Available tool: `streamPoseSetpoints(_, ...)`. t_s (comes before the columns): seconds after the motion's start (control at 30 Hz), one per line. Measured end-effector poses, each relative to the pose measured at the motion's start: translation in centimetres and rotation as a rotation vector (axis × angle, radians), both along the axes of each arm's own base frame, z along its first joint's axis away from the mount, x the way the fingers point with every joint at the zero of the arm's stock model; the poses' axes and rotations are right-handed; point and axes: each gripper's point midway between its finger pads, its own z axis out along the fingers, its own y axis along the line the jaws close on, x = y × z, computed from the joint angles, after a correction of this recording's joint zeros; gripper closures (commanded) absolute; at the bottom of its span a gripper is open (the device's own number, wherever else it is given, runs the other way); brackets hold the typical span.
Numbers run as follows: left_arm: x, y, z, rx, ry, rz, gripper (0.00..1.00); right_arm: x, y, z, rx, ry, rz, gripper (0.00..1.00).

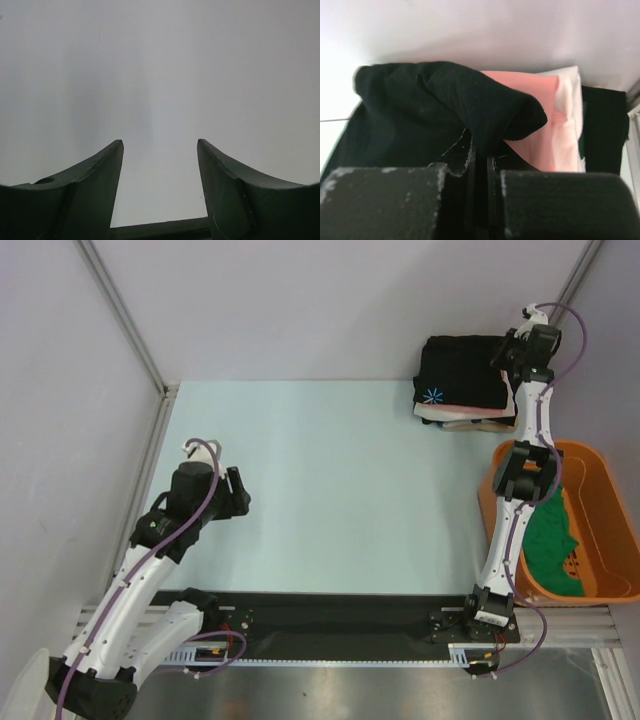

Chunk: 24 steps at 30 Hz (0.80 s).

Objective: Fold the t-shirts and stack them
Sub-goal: Neatly place the folded tshirt to the corner, then reset both grippers

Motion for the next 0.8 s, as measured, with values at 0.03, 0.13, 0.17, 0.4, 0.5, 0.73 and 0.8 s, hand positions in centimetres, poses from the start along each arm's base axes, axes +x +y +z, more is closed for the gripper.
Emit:
streamPoseSetpoints(0.03, 0.0, 0.0, 0.1, -0.001, -0.003, 0.0, 0.34, 0.2, -0.3, -0.5, -0.005, 0.002, -0.011, 1.0)
streamPoseSetpoints(0.13, -0.1, 0.1, 0.4, -0.003, -0.016, 0.003, 0.34, 0.7, -1.0, -1.6, -0.024, 0.004, -0.051, 0.39)
streamPoseSetpoints(0.17, -0.1, 0.1, 0.5, -0.004, -0.02, 0.003, 0.34, 0.9, -1.2, -1.9, -0.027, 0.005, -0.065, 0.19)
streamPoseSetpoints(0.4, -0.5, 0.4, 1.5, -0.018, -0.065, 0.008, 0.33, 0.9, -4.2, -2.8, -0.076, 0.021, -0.232, 0.0)
streamPoseSetpoints(0.5, -0.6, 0.4, 1.8, -0.022, -0.078, 0.008, 0.33, 0.0, -5.5, -2.2, -0.069, 0.037, -0.306, 0.0)
streamPoseSetpoints(0.73, -0.8, 0.5, 2.3, -0.029, -0.096, 0.008, 0.32, -4.5, -9.9, 6.2, -0.086, -0.031, -0.471, 0.0)
streamPoseSetpoints(0.8, -0.8, 0.5, 2.4, -0.031, -0.103, 0.008, 0.32, -6.2, -10.7, 10.2, -0.08, -0.088, -0.509, 0.0)
